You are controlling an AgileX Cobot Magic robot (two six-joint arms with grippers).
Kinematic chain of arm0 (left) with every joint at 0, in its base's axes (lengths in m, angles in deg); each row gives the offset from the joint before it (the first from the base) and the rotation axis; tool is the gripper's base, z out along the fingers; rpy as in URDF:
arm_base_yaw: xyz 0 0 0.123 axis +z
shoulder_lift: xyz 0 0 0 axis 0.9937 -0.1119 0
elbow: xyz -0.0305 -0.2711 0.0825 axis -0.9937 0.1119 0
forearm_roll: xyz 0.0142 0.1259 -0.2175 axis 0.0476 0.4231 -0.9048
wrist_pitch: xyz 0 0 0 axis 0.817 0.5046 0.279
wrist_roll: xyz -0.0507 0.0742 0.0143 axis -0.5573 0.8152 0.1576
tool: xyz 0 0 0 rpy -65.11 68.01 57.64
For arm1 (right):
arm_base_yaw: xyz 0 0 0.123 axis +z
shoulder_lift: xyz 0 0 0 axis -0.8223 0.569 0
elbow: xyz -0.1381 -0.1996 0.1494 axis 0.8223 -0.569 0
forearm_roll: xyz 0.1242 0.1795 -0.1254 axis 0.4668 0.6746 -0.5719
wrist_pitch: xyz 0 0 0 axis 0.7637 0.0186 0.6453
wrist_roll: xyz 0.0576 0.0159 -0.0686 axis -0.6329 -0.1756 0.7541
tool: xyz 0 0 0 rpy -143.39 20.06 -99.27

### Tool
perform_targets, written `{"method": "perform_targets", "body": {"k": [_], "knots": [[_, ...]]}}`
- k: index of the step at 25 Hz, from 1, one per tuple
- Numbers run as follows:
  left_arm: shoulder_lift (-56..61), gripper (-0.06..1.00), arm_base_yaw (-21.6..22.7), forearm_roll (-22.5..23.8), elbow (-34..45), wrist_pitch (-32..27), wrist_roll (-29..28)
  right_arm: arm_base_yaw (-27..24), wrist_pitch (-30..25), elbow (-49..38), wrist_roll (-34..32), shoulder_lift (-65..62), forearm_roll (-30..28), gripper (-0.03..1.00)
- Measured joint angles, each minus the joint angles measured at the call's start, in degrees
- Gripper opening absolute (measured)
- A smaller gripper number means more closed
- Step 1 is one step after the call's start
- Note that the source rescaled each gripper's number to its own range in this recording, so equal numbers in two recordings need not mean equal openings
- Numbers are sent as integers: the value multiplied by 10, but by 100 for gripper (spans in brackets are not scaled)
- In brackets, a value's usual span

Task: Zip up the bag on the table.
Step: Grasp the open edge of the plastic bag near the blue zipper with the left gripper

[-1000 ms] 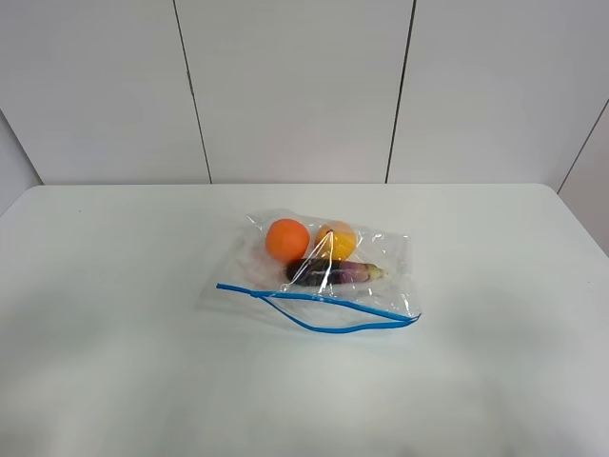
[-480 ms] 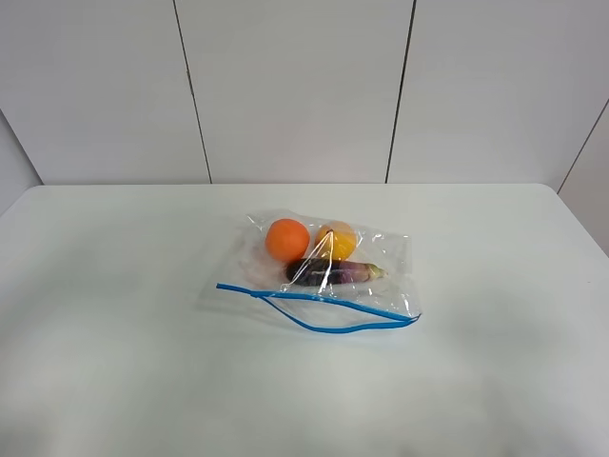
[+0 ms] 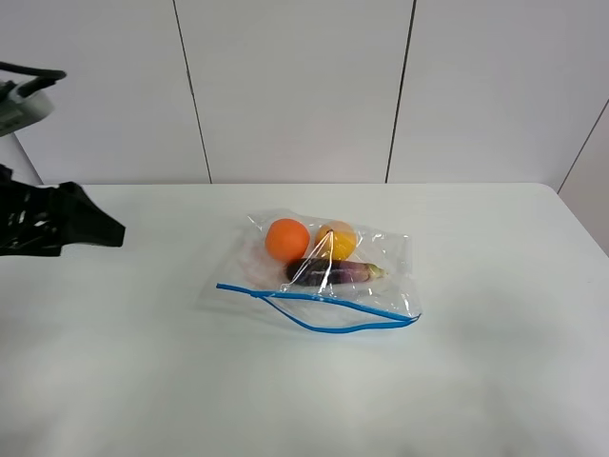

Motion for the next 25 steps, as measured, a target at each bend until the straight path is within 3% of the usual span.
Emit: {"method": "perform_targets", "body": {"k": [14,25], "knots": [[-352,100,0,-191,-123,-113,169,0,0,0,0,0,0,100],[-500,100,-3,-227,-199,-146,197,0,0,0,0,0,0,100]]}}
